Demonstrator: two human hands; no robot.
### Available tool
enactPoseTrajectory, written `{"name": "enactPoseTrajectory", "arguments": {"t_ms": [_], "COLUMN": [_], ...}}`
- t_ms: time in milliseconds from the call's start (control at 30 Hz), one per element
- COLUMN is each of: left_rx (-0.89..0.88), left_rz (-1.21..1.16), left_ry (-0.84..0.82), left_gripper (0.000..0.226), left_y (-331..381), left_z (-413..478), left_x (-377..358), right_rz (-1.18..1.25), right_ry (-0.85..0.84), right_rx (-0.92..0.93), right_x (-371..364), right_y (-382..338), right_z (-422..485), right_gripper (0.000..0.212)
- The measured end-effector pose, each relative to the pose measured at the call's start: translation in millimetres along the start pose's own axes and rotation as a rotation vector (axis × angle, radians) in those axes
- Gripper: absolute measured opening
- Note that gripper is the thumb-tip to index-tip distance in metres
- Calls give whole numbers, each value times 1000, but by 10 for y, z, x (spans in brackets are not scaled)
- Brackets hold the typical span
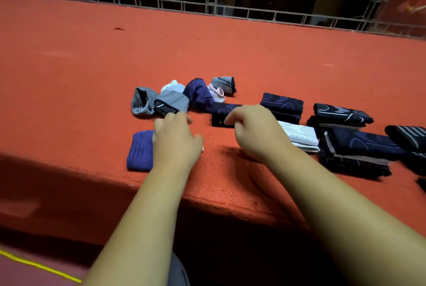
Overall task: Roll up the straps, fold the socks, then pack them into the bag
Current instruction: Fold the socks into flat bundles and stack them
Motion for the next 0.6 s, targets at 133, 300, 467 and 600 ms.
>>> {"name": "enactPoseTrajectory", "arguments": {"t_ms": [133,300,467,600], "left_rx": [16,82,193,333], "left_rz": [335,167,-197,-800], "left_ry": [-163,-63,1,-131], "left_gripper": [52,36,31,32], "left_y": [-208,-323,-282,111], "left_z": [-218,-196,-268,-640], "left_x": [-169,-34,185,90], "right_rz": [112,176,405,637], "right_ry": [-25,-87,54,159], "right_rx": [77,49,-170,-437], "right_x": [51,76,325,359], "right_y": [-138,-30,279,549], "right_z": [-529,-1052,-1407,-1661], "right_gripper": [48,34,34,39]}}
Point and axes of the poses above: each hand's wrist, its own z-axis towards the middle knuckle, its own x-axis out of the back of the hand, y = z × x, the point moved 10 cm from there along z, towards the middle knuckle, and after that the axes turned 9 degrees about y, right-handed, at the moved point
